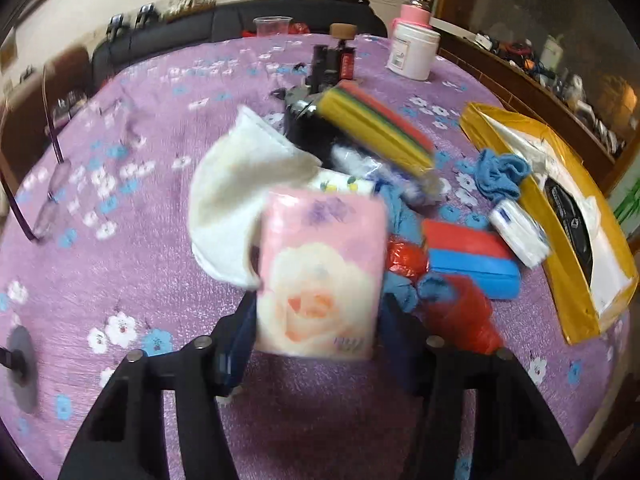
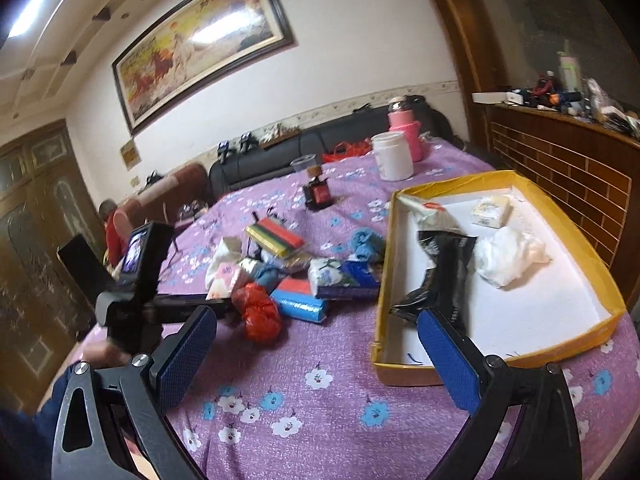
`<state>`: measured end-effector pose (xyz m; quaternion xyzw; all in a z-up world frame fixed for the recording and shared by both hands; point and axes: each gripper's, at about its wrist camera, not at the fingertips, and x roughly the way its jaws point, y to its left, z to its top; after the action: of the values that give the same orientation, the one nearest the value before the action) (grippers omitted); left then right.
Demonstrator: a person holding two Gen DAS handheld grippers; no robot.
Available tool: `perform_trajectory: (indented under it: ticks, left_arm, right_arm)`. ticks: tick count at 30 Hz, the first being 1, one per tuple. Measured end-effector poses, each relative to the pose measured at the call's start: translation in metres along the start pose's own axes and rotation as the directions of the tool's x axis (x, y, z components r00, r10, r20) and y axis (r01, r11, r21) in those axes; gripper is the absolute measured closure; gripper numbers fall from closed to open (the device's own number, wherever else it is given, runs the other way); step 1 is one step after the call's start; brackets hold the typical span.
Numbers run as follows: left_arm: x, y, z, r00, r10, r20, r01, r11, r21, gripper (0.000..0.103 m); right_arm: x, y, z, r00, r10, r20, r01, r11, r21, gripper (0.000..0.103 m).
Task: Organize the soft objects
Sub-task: 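Grasp pink tissue pack with left gripper while right gripper grasps red bag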
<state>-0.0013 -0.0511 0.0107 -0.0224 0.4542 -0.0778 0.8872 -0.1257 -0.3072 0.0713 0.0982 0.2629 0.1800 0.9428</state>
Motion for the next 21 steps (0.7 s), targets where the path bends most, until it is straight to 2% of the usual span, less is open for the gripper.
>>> perform_trajectory:
  ticks: [5,7,9,11,13,16,17,18,21]
  left_arm:
    - [-0.012,0.02,-0.001,0.991,-0.11,0.078,0.114,0.992,-0.046,0.05]
    - [-0.02,0.022,0.0,0.984,-0.13,0.122,0.138,0.989,-0.056,0.05]
    - [-0.03,0.025,0.001,0.975,-0.145,0.168,0.157,0.986,-0.063,0.05]
    - [-0.037,0.028,0.0,0.967,-0.156,0.203,0.174,0.982,-0.074,0.05]
    - [-0.038,0.029,0.002,0.963,-0.166,0.21,0.185,0.98,-0.077,0.05]
    - [-0.036,0.028,0.003,0.968,-0.155,0.197,0.173,0.982,-0.074,0.05]
    - [-0.034,0.027,0.002,0.97,-0.16,0.185,0.175,0.982,-0.067,0.05]
    - [-0.033,0.025,0.002,0.971,-0.162,0.176,0.175,0.983,-0.062,0.05]
    - [-0.027,0.023,0.0,0.977,-0.158,0.145,0.168,0.984,-0.057,0.048]
  right_arm:
    - [0.039,0.027,0.009,0.994,0.06,-0.087,-0.066,0.995,-0.07,0.001]
    - [0.062,0.039,0.011,0.986,0.086,-0.14,-0.098,0.991,-0.086,0.001]
    - [0.091,0.052,0.01,0.971,0.105,-0.214,-0.129,0.986,-0.105,0.007]
    - [0.111,0.061,0.007,0.961,0.098,-0.258,-0.135,0.983,-0.127,0.02]
    - [0.136,0.065,0.003,0.947,0.072,-0.314,-0.122,0.982,-0.142,0.027]
    - [0.163,0.059,-0.001,0.926,0.077,-0.37,-0.119,0.989,-0.092,0.033]
    - [0.168,0.058,-0.003,0.921,0.08,-0.382,-0.12,0.989,-0.082,0.052]
    - [0.173,0.058,-0.005,0.912,0.086,-0.401,-0.127,0.989,-0.078,0.064]
    - [0.164,0.058,-0.004,0.935,0.061,-0.35,-0.106,0.988,-0.111,0.063]
